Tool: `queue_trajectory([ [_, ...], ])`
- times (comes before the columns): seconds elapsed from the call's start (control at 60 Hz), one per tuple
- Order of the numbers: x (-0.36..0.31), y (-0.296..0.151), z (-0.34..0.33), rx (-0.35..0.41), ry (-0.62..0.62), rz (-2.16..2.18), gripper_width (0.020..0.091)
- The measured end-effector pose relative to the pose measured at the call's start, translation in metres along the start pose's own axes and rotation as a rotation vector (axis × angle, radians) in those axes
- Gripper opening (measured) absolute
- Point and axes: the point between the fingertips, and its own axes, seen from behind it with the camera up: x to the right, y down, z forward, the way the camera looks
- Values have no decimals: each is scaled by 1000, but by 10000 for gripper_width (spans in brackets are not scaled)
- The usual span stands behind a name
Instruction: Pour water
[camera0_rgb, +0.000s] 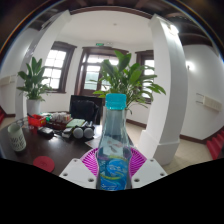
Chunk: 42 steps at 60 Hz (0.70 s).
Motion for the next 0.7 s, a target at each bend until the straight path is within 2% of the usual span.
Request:
queue_trajectory([
  [0.217,-53,-25,-8,-16,-24,-347,346],
  [0.517,-183,-64,-6,72,-79,-1102,351],
  [0.7,-237,-84,0,169,-67,-1484,352],
])
